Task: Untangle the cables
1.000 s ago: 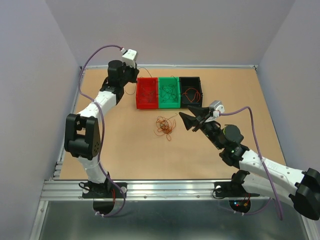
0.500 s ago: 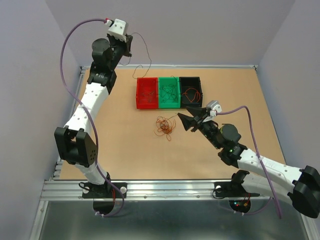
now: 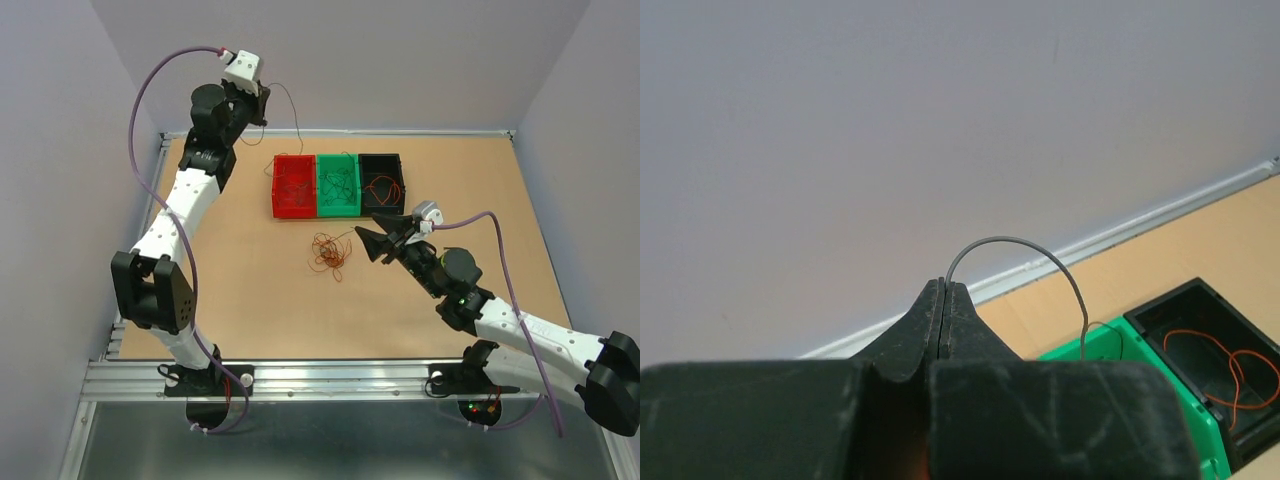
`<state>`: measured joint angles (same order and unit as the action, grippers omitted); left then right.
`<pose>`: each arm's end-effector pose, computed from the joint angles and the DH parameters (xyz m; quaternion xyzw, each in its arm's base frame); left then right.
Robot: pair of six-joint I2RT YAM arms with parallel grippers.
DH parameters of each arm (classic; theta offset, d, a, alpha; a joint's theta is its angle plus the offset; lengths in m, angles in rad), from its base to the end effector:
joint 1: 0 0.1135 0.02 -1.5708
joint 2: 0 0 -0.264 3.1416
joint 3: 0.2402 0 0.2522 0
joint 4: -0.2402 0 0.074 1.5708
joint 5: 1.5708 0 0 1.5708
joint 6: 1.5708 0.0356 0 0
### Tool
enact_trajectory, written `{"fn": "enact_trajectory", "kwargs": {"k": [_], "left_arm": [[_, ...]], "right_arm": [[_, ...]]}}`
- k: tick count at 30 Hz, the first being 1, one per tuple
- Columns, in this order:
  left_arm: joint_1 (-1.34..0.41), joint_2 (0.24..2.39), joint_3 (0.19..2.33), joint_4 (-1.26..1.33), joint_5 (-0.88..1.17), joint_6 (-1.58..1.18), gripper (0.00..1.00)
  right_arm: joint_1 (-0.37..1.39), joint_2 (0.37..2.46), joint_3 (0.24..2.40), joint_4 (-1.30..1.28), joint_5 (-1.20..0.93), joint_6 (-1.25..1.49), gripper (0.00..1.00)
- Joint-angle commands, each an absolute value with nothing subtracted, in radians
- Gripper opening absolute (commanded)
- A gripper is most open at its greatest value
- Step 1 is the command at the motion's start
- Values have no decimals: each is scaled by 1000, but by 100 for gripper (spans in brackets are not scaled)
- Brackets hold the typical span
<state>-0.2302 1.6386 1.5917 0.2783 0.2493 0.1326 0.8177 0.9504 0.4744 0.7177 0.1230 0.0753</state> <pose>0.3787 -0.0978 0.4502 0.2070 0.5882 -0.1150 0.7732 0.1522 0.1560 0.2956 -0.1782 0.5912 0.3051 0.7250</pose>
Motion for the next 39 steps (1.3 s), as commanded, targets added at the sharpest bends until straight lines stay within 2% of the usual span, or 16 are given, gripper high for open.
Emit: {"fn": "enact_trajectory", "kwargs": {"k": [1, 25, 39], "left_arm": [[-241, 1611, 1556, 333, 281, 126, 0], [-242, 1789, 1505, 330, 288, 144, 0], [-265, 1852, 1563, 178, -60, 316, 0]], "right_arm": [[813, 937, 492, 752, 115, 77, 56], [813, 914, 482, 752, 112, 78, 56], [815, 914, 483, 752, 112, 81, 56]]}}
